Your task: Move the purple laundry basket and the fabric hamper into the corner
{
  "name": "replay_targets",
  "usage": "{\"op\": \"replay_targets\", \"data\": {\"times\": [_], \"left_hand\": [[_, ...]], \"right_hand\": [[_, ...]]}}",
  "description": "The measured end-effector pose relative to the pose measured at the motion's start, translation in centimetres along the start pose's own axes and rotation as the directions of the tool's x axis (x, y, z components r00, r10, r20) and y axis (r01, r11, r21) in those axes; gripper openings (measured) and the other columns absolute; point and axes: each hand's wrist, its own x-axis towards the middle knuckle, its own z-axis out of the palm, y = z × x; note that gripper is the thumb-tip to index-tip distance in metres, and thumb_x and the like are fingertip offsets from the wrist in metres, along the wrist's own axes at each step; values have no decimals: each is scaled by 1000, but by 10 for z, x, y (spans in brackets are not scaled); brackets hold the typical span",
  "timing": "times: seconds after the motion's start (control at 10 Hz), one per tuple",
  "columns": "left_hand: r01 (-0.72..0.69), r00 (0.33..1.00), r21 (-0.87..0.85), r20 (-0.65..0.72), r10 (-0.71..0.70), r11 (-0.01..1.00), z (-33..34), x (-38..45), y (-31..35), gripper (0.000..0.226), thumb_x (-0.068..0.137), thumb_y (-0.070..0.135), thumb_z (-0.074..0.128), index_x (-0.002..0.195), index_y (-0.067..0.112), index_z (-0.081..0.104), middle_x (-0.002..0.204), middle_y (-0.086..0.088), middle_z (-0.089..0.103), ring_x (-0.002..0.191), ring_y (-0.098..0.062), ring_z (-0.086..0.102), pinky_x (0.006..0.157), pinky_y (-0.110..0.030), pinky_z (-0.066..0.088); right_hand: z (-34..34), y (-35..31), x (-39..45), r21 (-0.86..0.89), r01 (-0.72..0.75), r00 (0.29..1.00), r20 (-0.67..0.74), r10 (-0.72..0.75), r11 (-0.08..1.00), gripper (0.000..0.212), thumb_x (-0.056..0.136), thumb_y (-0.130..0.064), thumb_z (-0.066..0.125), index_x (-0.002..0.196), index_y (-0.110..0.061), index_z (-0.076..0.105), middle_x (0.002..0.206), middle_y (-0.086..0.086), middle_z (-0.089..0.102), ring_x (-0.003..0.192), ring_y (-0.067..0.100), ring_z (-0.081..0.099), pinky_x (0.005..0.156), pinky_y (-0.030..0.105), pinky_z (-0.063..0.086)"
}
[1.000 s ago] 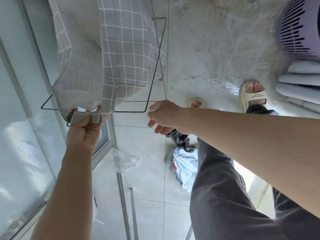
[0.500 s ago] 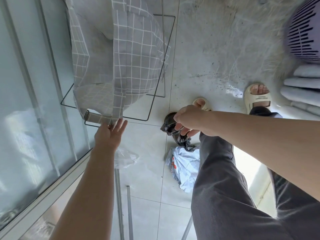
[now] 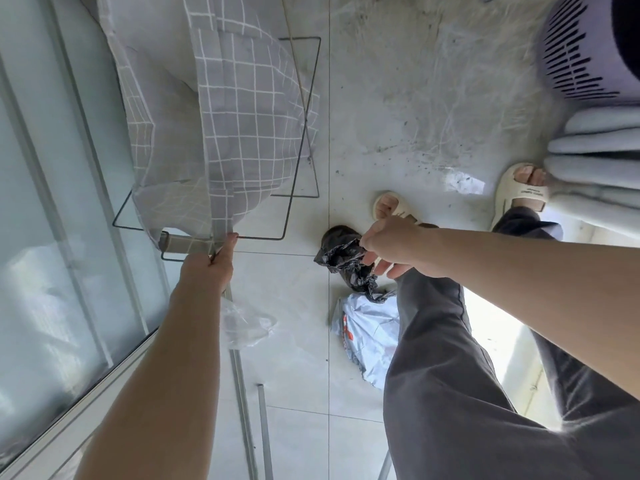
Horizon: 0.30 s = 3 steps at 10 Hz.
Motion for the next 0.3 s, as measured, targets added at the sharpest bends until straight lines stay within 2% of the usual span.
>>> {"op": "replay_targets", "data": {"times": [0.1,0.2,0.3], "left_hand": [[32,999,34,-28,-31,999,6,-1,4,67,85,77,39,98,16,62,71,2,55,94,-38,62,73,-35,42],[88,996,-246,4,-89,965,15,-19,15,57,90,63,50,67,11,51,67,-10,59,99,-44,66,79,-39,53],[404,900,-882,338,-274,242,34,-31,36,44,98,45,47,107,2,52,111,-23,63,114,-40,62,100,-46,50]], "right_hand": [[-14,14,2,36,-4,1000,1,4,999,25,101,-19,45,121,-10,57,85,5,69,65,20,61,63,31,55],[-33,29,-1,82,-17,1000,15,16,996,28,101,-20,47,124,-8,56,83,5,68,67,21,61,70,33,55],[-50,36,-3,80,13,999,-41,-9,997,27,100,-18,45,125,-8,52,93,8,72,74,24,65,71,35,57]]}}
